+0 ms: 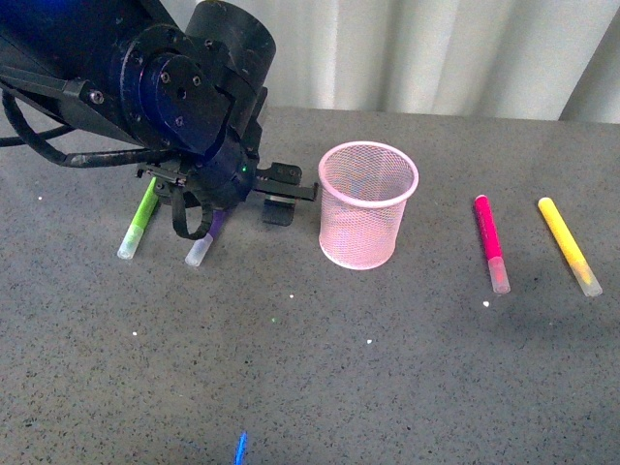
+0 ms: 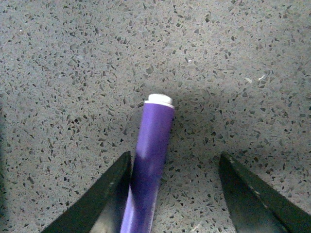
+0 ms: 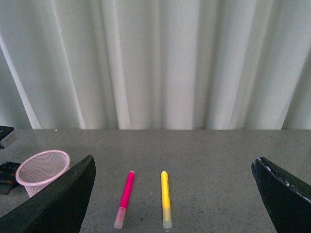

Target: Insert purple and pink pens into pink cup

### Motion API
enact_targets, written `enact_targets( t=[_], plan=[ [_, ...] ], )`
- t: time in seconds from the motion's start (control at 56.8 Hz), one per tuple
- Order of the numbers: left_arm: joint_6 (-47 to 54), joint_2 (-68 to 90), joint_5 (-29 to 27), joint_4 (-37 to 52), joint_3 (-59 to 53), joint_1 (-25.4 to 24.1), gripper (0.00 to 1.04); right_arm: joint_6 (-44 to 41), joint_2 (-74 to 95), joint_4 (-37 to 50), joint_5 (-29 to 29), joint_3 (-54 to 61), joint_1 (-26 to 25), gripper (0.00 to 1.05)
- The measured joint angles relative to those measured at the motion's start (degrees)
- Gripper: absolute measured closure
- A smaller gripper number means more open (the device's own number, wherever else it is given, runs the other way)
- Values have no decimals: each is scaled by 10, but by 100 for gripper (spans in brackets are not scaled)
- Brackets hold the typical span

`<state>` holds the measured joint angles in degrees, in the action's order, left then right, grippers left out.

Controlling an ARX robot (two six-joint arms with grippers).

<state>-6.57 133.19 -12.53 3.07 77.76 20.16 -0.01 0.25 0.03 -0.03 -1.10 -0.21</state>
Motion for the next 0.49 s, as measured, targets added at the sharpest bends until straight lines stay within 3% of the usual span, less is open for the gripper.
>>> enact_targets(
  t=[0.106,0.247,0.493],
  plan=[
    [5,2,-13,8,0,0,63,0,0,0,0,0,0,7],
    [25,4,-45,21,-3,-9,90,0,0,0,0,0,0,7],
    [-5,-4,-70,33,-17,-23,92,0,0,0,0,0,0,7]
  ],
)
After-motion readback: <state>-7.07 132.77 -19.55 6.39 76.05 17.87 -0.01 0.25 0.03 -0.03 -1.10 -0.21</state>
